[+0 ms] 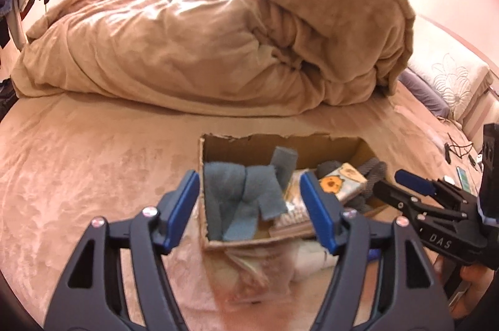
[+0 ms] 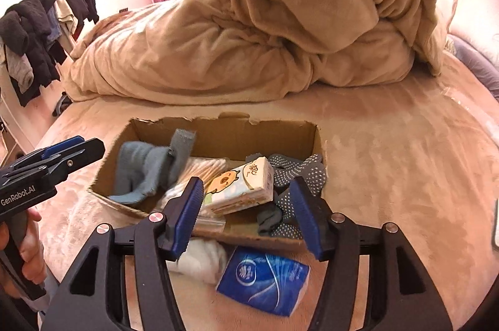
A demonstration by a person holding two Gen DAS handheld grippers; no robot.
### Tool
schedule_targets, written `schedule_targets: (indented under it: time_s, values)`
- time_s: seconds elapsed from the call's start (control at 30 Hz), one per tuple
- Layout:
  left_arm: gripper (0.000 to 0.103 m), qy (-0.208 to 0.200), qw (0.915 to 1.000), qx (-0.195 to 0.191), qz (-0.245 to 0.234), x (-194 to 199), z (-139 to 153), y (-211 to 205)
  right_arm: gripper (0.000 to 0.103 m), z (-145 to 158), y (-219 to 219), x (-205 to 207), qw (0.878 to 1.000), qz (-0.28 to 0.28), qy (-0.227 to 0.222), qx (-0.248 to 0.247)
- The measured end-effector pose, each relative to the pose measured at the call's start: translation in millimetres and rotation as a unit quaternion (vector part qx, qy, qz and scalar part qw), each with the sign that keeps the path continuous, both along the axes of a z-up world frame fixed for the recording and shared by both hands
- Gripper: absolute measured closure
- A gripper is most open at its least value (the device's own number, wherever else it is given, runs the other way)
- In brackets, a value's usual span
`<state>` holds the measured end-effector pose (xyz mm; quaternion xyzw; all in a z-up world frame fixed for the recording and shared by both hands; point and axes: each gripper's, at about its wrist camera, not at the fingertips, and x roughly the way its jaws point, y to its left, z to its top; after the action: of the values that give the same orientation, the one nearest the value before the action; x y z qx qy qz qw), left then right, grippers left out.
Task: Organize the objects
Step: 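Lower the grey socks and cartoon tissue pack into the box and release both grippers, then grasp the snack bag with the left gripper while the right gripper grasps the blue tissue pack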
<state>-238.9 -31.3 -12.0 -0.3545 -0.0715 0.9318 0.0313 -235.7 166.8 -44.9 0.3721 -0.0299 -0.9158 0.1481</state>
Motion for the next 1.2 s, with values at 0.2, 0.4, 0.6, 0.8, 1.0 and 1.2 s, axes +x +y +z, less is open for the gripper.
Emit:
schedule_targets:
  time_s: [0.2,0.4,0.6,0.8,1.0,1.2]
  values:
    - [0.029,0.013,0.9999,0.005,-0.008,29,16,5,0.041,20,9,26,1.0,-0.009,0.015,-0.002]
    - [0.029,0.015,0.9997,0.009,-0.015,55,23,10,0.039,39,21,53,0.999,-0.022,0.031,0.0]
    - [0.023,0.018,0.9995,0.022,-0.013,86,15,10,0.038,39,34,82,0.999,-0.035,0.027,0.007]
    - [0.023,0.001,0.9996,0.024,-0.016,104,-7,15,0.038,22,42,101,0.999,-0.033,0.013,0.016]
    - [0.023,-0.023,0.9991,0.025,-0.024,109,-31,22,0.038,1,48,104,0.999,-0.033,-0.006,0.005]
    - [0.023,-0.038,0.9986,0.022,-0.029,104,-53,24,0.038,-19,46,102,0.999,-0.028,-0.022,0.005]
